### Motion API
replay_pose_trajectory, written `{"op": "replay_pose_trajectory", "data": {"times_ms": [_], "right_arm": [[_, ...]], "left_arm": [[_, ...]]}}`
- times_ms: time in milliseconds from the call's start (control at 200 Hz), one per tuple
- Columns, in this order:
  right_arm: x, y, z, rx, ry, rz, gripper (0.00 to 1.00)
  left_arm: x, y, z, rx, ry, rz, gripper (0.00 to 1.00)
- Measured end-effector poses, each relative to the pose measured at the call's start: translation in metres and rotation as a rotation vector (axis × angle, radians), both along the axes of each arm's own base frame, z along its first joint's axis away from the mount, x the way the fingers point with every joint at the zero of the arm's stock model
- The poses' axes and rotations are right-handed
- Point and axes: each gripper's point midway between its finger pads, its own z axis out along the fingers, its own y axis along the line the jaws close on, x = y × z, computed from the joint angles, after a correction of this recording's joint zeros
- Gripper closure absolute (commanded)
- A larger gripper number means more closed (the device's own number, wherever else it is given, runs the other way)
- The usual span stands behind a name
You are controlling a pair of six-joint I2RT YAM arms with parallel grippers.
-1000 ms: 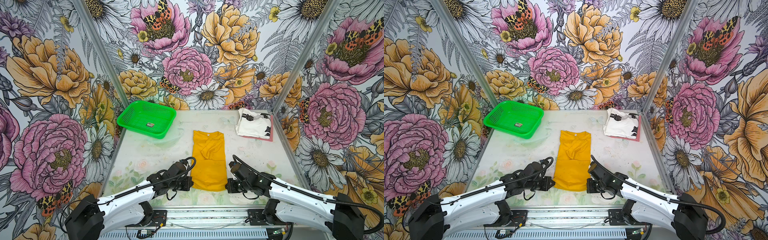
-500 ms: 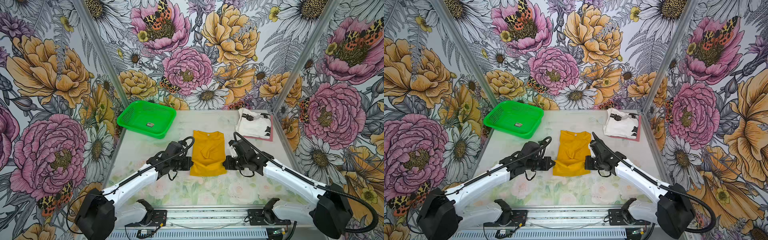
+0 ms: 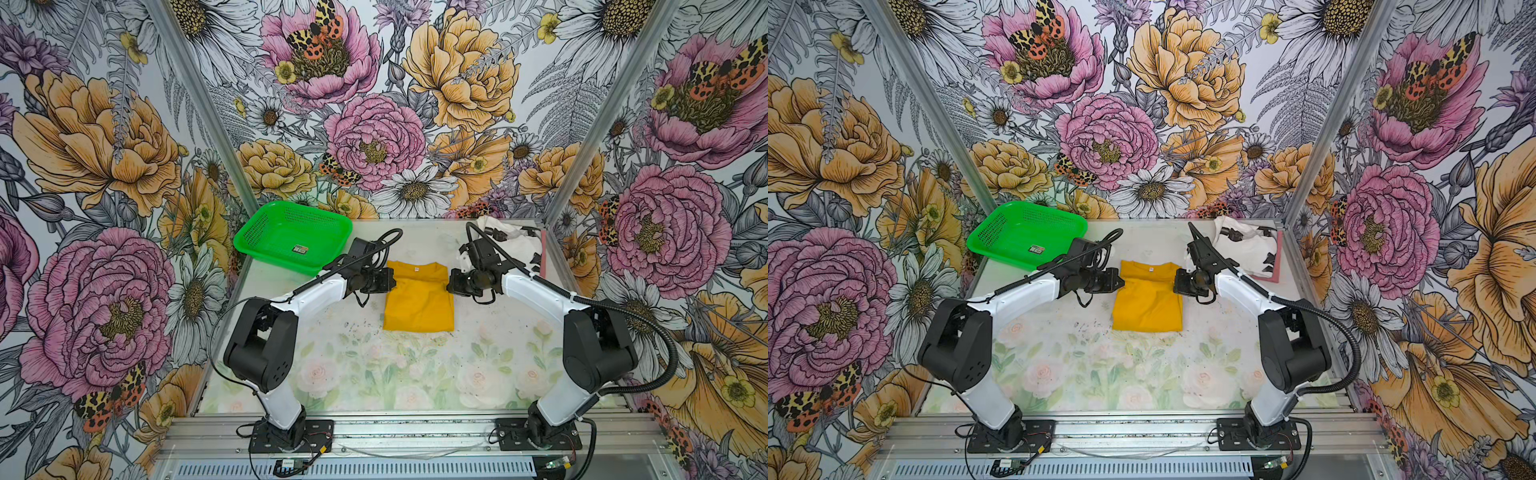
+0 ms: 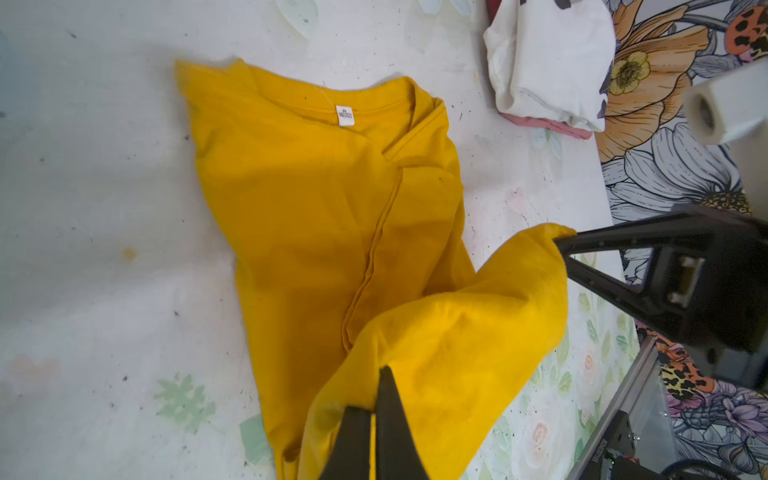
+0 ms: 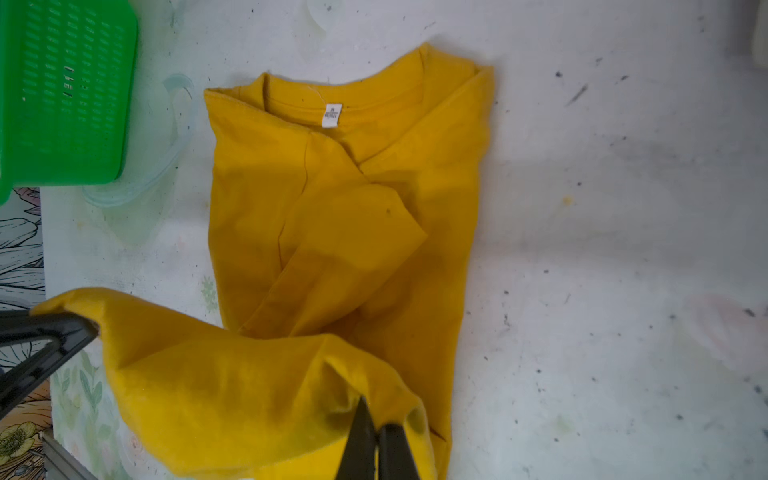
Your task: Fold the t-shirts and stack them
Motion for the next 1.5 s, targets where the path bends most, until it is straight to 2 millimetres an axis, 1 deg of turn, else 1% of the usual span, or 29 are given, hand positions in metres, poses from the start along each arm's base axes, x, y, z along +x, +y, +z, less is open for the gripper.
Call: {"op": "replay_pose_trajectory", "data": {"times_ms": [70, 175, 275, 350, 495, 675, 806, 836, 861, 941, 986, 1036, 1081, 1121, 1191, 1281, 1361, 1441, 1501], "right_arm": [[0.017, -0.001, -0.005, 0.007, 0.002, -0.006, 1.0], [0.037, -0.005, -0.017, 0.013, 0.02, -0.018, 1.0], [0.047, -0.005, -0.028, 0.023, 0.043, -0.023, 1.0], [0.054, -0.005, -0.033, 0.03, 0.052, -0.023, 1.0], [0.061, -0.005, -0.039, 0.035, 0.061, -0.026, 1.0], [0.069, -0.004, -0.038, 0.041, 0.053, -0.029, 1.0], [0.073, -0.008, -0.038, 0.042, 0.051, -0.039, 1.0], [0.073, -0.009, -0.038, 0.042, 0.051, -0.041, 0.96], [0.074, -0.01, -0.037, 0.043, 0.05, -0.042, 0.91], [0.074, -0.01, -0.037, 0.044, 0.048, -0.04, 0.76], [0.075, -0.01, -0.036, 0.043, 0.046, -0.04, 0.68], [0.075, -0.01, -0.036, 0.038, 0.036, -0.025, 0.6], [0.075, -0.011, -0.034, 0.036, 0.032, -0.022, 0.54], [0.076, -0.013, -0.032, 0.035, 0.025, -0.024, 0.5], [0.076, -0.013, -0.023, 0.032, -0.002, -0.013, 0.46], [0.074, -0.014, -0.005, 0.034, -0.042, -0.002, 0.43], [0.069, -0.015, 0.008, 0.041, -0.07, 0.002, 0.36], [0.065, -0.013, 0.016, 0.046, -0.086, 0.019, 0.35], [0.063, -0.01, 0.017, 0.057, -0.085, 0.031, 0.34]], "left_arm": [[0.017, -0.001, -0.004, -0.005, -0.001, 0.005, 1.0], [0.039, 0.0, -0.018, -0.013, 0.014, 0.011, 1.0], [0.046, 0.004, -0.033, -0.011, 0.042, 0.018, 1.0], [0.049, 0.005, -0.038, -0.015, 0.056, 0.018, 1.0], [0.058, 0.004, -0.032, -0.033, 0.042, 0.016, 1.0], [0.068, -0.001, -0.021, -0.059, 0.019, 0.005, 1.0], [0.073, -0.002, -0.025, -0.062, 0.024, 0.004, 1.0], [0.073, -0.002, -0.026, -0.063, 0.027, 0.003, 1.0], [0.073, -0.002, -0.027, -0.064, 0.029, 0.002, 1.0], [0.074, -0.003, -0.032, -0.064, 0.04, -0.001, 0.93], [0.074, -0.003, -0.034, -0.064, 0.044, -0.001, 0.85], [0.075, -0.003, -0.035, -0.065, 0.047, -0.001, 0.64], [0.077, -0.002, -0.034, -0.065, 0.046, 0.0, 0.54], [0.08, -0.001, -0.032, -0.067, 0.038, -0.001, 0.46], [0.085, 0.001, -0.025, -0.078, 0.027, 0.008, 0.44], [0.092, 0.005, -0.018, -0.085, 0.008, 0.018, 0.33], [0.094, 0.008, -0.016, -0.088, 0.004, 0.023, 0.29], [0.095, 0.011, -0.012, -0.09, -0.002, 0.028, 0.24], [0.09, 0.013, -0.008, -0.091, -0.004, 0.028, 0.2]]}}
